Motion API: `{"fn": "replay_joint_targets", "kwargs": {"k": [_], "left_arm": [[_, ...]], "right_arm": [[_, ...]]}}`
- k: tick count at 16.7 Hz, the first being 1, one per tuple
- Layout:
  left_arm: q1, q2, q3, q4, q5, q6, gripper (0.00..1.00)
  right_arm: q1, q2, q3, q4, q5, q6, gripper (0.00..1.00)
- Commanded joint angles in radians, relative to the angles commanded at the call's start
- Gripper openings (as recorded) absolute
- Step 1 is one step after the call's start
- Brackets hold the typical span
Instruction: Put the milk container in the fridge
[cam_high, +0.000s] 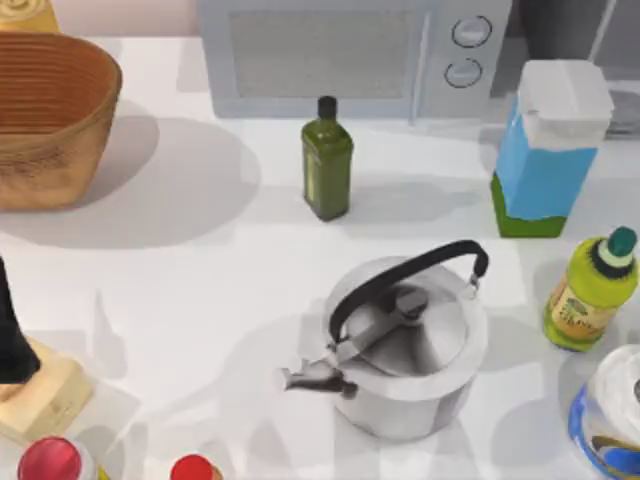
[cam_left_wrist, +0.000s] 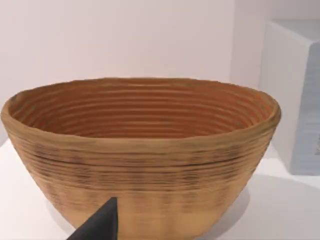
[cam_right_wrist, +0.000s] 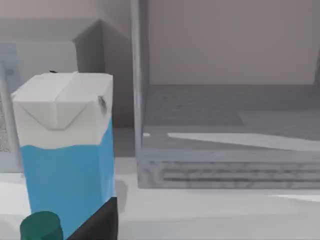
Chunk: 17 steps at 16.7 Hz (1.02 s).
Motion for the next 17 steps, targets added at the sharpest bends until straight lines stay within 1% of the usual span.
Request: {"fn": "replay_joint_targets", "kwargs": {"k": [4,8,11,17], "left_arm": [[0.000,0.000,0.000,0.000,0.000,0.000,1.00],[0.000,0.000,0.000,0.000,0.000,0.000,1.00],[0.000,0.000,0.000,0.000,0.000,0.000,1.00],[0.000,0.000,0.000,0.000,0.000,0.000,1.00]], "right_arm": [[0.016,0.032,0.032,0.019,-0.001,-0.001,1.00],[0.084,0.224,0.178,0.054,0.016,0.014,1.00],[0.142,0.479,0.319,0.059,0.052,0.045,1.00],[0.243,1.127,0.611,0.053,0.162,0.137,1.00]]}}
